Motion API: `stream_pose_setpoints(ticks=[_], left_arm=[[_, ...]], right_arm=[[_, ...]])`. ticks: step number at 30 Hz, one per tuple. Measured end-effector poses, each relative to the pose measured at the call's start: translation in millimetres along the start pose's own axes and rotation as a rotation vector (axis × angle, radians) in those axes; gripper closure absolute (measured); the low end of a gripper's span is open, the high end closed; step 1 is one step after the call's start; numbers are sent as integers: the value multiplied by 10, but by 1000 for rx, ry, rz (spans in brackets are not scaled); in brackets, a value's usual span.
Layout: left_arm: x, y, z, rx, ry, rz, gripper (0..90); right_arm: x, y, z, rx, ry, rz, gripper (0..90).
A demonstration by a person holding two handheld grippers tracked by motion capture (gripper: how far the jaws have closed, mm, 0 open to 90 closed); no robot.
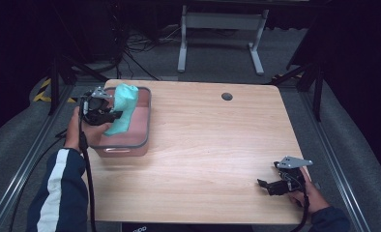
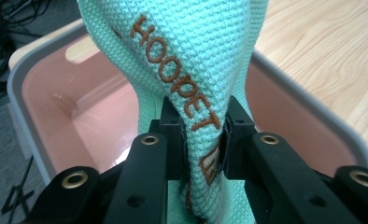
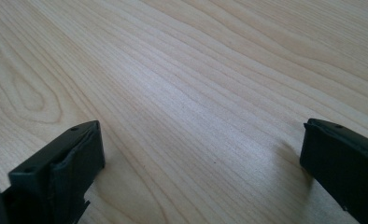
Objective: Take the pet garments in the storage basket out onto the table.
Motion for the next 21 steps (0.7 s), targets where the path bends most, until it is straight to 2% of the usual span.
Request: stream_pose_setpoints(ticks=[6,7,9,11,12,21], left_arm=[[106,101,61,-26,49,-15,750],[135,135,83,-44,62,-7,750],[168,204,114,-56,78,-24,751],[187,236,130,-68,83,-20,752],[210,306,158,-78,87,-37,752],[299,693,354,-169,127,-85,752]], right_arm=[[0,0,0,0,0,0,2],[0,0,0,0,0,0,2],[0,0,0,0,0,0,2],[0,0,0,0,0,0,2],[0,0,0,0,0,0,2],[0,0,0,0,0,0,2]])
Point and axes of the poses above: each handheld gripper's, and its own axes: x roughly backward along the jaws, z roughly out of its top, y roughly to its right, the point moved 5 cm from there along -x, roughly forward along the jaws, and after that the axes turned 9 degrees about -y, right-handed, at the moved point
